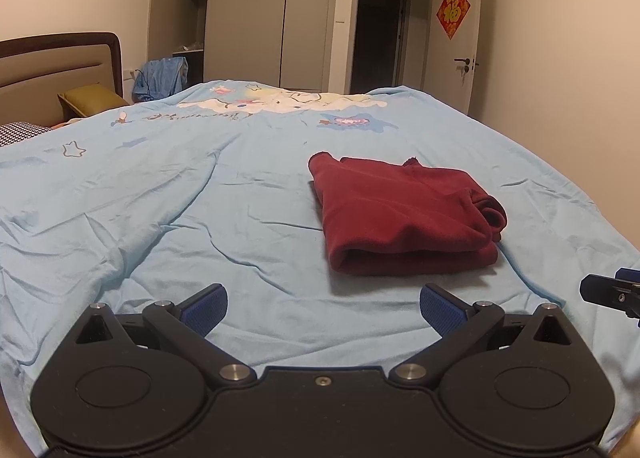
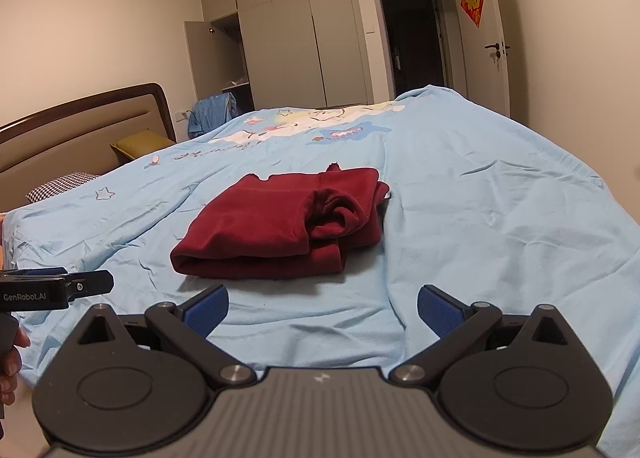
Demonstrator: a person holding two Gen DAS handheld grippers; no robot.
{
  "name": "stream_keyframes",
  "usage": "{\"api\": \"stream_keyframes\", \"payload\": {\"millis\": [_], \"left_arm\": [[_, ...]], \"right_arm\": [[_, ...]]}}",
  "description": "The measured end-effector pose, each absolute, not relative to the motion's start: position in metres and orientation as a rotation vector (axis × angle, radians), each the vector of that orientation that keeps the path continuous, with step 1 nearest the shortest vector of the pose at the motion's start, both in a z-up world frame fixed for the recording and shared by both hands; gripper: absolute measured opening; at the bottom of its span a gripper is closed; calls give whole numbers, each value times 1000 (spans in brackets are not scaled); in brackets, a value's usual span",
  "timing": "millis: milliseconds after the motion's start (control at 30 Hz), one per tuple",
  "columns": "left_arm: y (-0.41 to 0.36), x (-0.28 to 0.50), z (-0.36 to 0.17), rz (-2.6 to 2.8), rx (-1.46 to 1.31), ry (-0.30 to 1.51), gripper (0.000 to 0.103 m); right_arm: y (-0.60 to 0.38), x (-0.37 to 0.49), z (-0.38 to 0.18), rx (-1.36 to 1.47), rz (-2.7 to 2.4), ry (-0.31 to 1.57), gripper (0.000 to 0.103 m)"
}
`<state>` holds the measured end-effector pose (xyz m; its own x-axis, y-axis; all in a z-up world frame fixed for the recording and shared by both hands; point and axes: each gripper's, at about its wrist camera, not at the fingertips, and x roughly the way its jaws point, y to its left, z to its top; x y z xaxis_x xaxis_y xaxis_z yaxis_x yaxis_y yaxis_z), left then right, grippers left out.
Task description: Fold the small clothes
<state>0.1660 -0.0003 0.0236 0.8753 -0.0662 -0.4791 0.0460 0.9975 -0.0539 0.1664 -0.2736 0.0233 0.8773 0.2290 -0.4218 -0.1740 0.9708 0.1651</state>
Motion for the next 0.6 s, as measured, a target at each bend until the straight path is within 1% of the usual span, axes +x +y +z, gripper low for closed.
{"api": "stream_keyframes", "payload": {"millis": [600], "left_arm": [[-1,173,18,-61,-43,526,102]], "right_arm": [[-273,173,21,131,213,476,103]]}}
